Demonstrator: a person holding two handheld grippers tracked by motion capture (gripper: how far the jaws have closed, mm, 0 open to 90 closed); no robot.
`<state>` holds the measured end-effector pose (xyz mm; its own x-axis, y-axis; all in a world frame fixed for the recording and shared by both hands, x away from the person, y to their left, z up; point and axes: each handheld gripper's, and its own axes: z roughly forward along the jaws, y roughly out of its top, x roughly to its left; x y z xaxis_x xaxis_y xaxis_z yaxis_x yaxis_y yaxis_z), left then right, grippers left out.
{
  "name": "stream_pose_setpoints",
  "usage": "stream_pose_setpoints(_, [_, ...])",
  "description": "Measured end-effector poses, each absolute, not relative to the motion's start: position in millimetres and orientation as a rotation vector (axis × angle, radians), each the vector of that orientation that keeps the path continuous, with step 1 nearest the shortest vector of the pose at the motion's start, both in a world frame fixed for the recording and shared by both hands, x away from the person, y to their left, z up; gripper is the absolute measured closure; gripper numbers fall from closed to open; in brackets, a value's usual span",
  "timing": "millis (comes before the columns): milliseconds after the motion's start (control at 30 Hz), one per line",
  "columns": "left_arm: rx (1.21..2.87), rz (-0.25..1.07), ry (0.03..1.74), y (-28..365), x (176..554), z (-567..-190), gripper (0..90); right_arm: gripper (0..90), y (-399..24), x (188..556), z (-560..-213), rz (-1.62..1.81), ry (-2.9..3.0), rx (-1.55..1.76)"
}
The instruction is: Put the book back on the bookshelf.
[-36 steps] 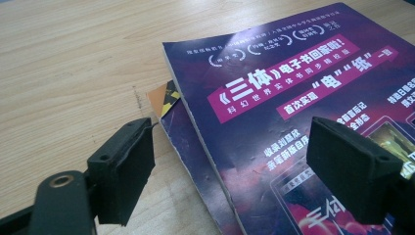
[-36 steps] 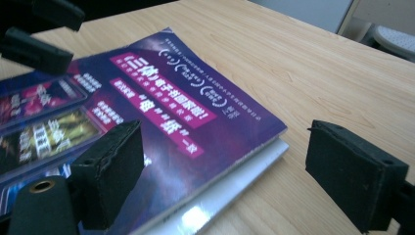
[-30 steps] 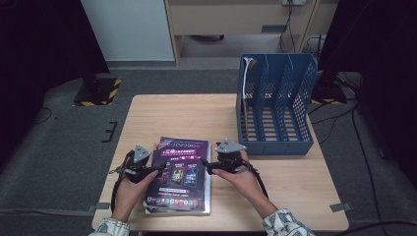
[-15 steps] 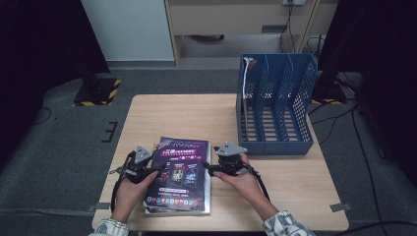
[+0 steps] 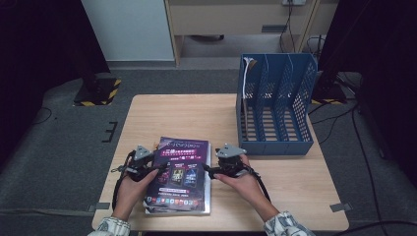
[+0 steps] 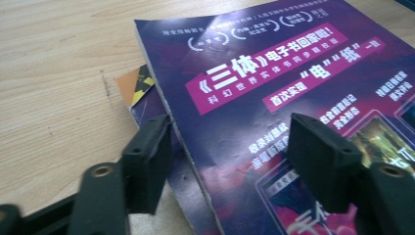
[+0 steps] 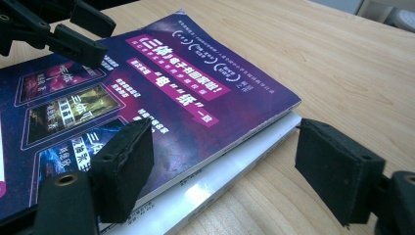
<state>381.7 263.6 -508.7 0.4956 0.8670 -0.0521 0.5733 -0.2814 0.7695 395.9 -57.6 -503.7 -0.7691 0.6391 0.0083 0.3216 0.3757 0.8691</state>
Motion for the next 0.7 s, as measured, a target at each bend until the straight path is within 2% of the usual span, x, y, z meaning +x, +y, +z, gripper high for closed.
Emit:
stream_pose_setpoints(67, [1.971, 0.479, 1.194, 264.9, 382.6, -510.0, 30.6, 21.0, -56.8, 396.2, -504.9, 1.343, 2.321, 0.843])
stream_pose_setpoints(133, [1.941, 0.402, 1.2, 266.2, 383.6, -513.1, 29.3, 20.0, -55.5, 395.7, -506.2, 1.339, 2.334, 0.84])
stream_pose_setpoints(267, [1.945, 0.383, 1.195, 264.7, 383.5, -514.2, 24.9, 19.7, -54.0, 394.3, -506.6, 1.33, 2.343, 0.827])
stream_pose_setpoints(700, [1.975, 0.393, 1.185, 263.8, 381.7, -510.4, 28.3, 19.2, -52.5, 396.1, -512.7, 1.331, 2.384, 0.841])
